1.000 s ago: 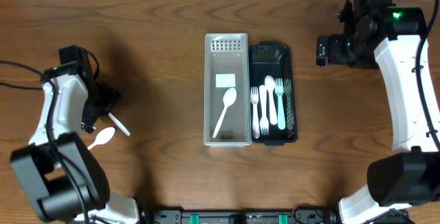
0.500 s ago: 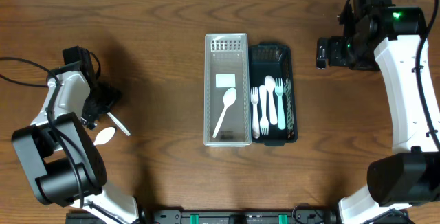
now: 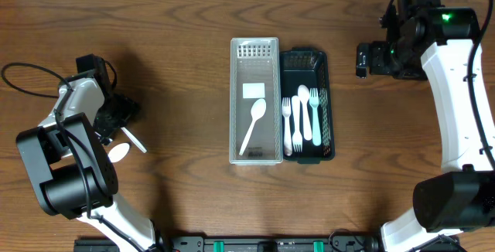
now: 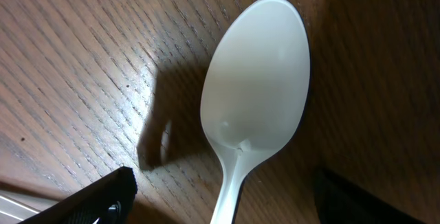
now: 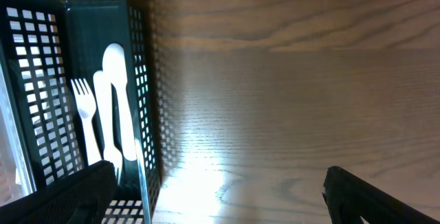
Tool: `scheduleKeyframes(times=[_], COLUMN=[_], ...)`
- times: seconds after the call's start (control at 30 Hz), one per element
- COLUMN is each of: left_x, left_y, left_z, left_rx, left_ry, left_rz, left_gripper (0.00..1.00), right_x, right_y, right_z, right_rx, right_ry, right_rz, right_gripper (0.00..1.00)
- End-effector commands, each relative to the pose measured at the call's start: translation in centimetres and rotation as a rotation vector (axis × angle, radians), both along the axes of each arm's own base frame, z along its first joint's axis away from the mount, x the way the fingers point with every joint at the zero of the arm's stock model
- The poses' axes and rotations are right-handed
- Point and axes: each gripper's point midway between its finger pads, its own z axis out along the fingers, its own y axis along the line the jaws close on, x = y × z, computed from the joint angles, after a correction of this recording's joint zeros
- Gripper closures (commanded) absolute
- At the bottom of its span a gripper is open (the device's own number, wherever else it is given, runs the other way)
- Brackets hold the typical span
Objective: Pack container
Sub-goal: 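Grasp a white spoon with the left gripper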
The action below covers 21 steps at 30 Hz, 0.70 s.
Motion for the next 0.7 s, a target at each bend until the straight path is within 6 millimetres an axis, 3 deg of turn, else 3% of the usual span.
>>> scheduleKeyframes(times=[0.0, 0.07, 0.1, 0.4, 0.5, 0.67], left_x=[-1.05, -1.06, -1.06, -1.25, -1.25, -1.23], left_y=[0.01, -0.01, -0.02, -0.33, -0.33, -0.31], left_z=[-1.75, -1.74, -1.74, -1.76, -1.76, -1.72], left_rx=[-0.012, -0.012, -0.013, -0.029, -0.029, -0.029], left_ry=[0.065, 0.065, 0.065, 0.071, 0.071, 0.070], left_rz=[-0.008, -0.008, -0.008, -0.008, -0.008, -0.008], left_gripper=[0.28, 0.50, 0.56, 0.87, 0.94, 0.94], right_x=[-0.18, -0.19, -0.18, -0.19, -0.18, -0.17], right_y=[-0.19, -0.19, -0.19, -0.19, -0.19, -0.19], right_z=[0.06, 0.07, 0.06, 0.05, 0.06, 0.06], right_rx=[-0.004, -0.004, -0.004, -0.004, -0.004, -0.004], right_ry=[0.000, 0.000, 0.000, 0.001, 0.000, 0.000], right_rz=[0.009, 0.009, 0.009, 0.009, 0.009, 0.009], right_gripper=[0.01, 0.01, 0.01, 0.01, 0.01, 0.01])
